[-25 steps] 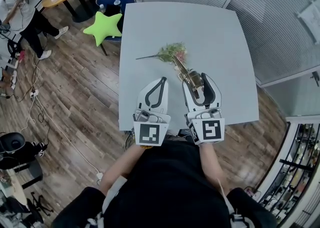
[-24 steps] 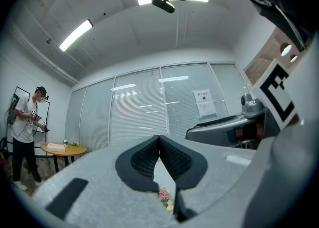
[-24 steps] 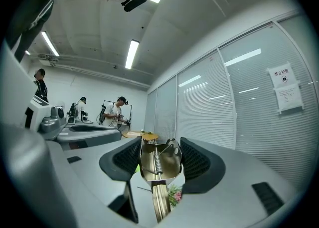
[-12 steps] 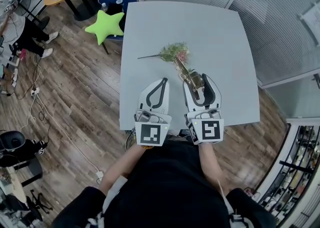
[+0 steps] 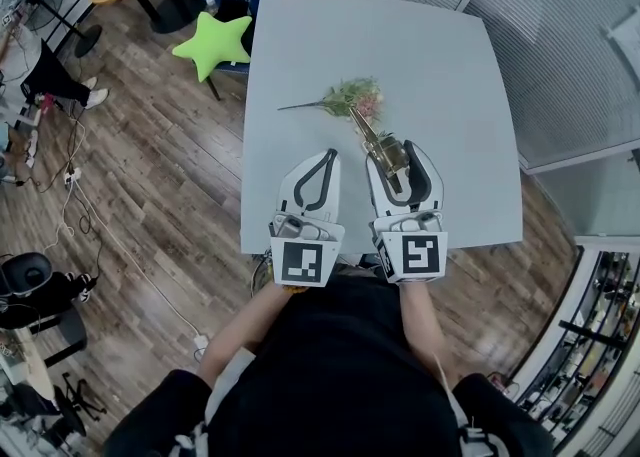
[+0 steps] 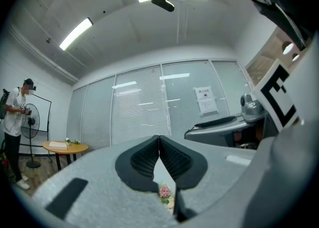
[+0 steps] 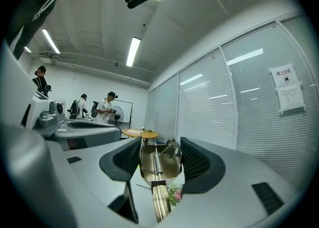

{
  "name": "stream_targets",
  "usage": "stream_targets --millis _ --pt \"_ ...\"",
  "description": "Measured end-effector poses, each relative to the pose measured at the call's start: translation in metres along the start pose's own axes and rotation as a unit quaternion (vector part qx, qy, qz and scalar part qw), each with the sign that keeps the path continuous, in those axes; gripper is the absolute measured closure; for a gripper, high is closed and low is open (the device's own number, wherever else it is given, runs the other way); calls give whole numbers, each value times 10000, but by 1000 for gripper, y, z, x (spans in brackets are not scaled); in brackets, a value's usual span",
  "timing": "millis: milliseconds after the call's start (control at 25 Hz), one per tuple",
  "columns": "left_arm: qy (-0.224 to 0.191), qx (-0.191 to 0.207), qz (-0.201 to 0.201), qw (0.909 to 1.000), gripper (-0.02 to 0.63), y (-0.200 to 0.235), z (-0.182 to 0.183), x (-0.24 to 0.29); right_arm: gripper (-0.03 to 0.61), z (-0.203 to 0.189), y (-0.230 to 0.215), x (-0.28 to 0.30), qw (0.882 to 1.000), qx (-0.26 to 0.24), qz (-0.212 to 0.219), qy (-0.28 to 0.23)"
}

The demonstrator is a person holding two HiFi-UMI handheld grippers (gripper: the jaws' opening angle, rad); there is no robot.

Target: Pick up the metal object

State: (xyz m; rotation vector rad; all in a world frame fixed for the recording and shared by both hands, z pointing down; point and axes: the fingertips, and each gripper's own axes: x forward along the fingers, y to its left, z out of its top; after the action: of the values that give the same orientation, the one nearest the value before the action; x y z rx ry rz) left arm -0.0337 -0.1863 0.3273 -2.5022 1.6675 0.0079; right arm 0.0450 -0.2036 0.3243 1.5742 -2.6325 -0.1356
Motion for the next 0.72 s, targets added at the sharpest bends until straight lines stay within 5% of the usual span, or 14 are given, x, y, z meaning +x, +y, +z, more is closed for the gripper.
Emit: stream_targets --millis 720 --pt "41 -158 3 9999 614 2 -7 -3 336 -14 0 -3 9998 156 62 101"
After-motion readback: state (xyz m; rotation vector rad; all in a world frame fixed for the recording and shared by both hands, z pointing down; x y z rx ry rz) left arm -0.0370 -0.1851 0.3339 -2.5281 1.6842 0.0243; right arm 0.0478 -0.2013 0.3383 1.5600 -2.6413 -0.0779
